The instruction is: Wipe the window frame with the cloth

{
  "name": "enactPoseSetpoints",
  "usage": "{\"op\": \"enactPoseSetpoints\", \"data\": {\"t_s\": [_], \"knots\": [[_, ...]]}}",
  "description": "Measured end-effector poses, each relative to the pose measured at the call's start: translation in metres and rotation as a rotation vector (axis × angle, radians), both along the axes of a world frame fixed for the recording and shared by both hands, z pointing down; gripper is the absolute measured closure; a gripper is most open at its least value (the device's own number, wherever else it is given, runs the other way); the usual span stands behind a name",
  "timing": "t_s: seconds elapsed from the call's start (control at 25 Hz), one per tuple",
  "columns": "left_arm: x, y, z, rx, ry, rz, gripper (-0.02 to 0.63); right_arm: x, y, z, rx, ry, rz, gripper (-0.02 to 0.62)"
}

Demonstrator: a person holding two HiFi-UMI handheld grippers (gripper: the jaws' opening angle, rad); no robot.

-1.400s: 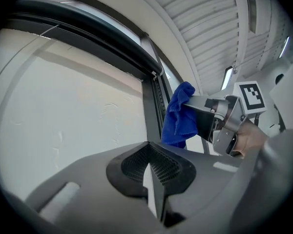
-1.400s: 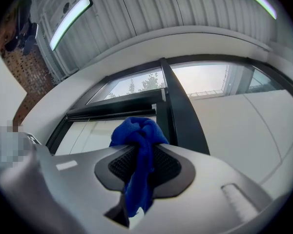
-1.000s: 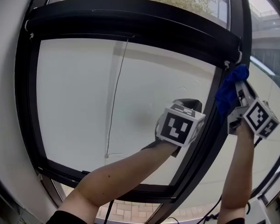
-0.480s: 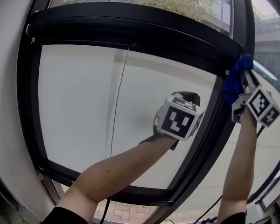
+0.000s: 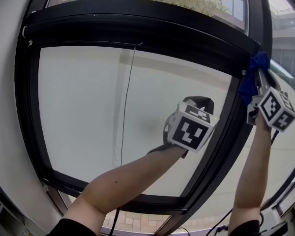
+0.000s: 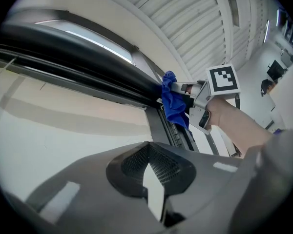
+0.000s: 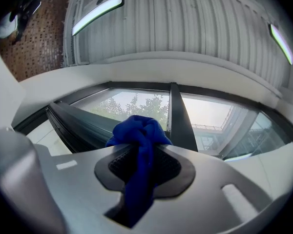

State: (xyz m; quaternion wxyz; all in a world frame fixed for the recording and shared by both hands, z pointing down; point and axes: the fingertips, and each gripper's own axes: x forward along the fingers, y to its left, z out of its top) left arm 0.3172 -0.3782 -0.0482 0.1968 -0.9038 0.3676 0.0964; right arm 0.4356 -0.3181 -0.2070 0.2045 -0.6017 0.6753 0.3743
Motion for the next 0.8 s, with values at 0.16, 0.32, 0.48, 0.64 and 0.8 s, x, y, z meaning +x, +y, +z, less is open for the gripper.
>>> {"op": "enactPoseSetpoints", "data": {"t_s": [0.16,0.32,0.48,0.64,0.8], "knots": [[-0.002,-0.007,0.015,-0.026,0.004,0.011,0.614,0.007,-0.01,0.009,-0.022,-0.017,-0.01,0.505],[0.0,-0.008,0.032,-0.008,-0.018,0.003,0.614,0.012,-0.027,0.033,-0.065,-0.028,-0.017,0.505],[0.004,-0.011,0.045,-0.027,-0.02,0.024,0.614,0.015,-0.032,0.045,-0.076,-0.039,-0.029,0.506],[-0.001,-0.018,0.058,-0.048,-0.005,0.017,0.614,0.017,-0.033,0.059,-0.101,-0.039,-0.028,0.506],[0.0,-0.021,0.072,-0.069,0.0,0.02,0.612,0.018,-0.034,0.079,-0.115,-0.04,-0.014,0.508]]}}
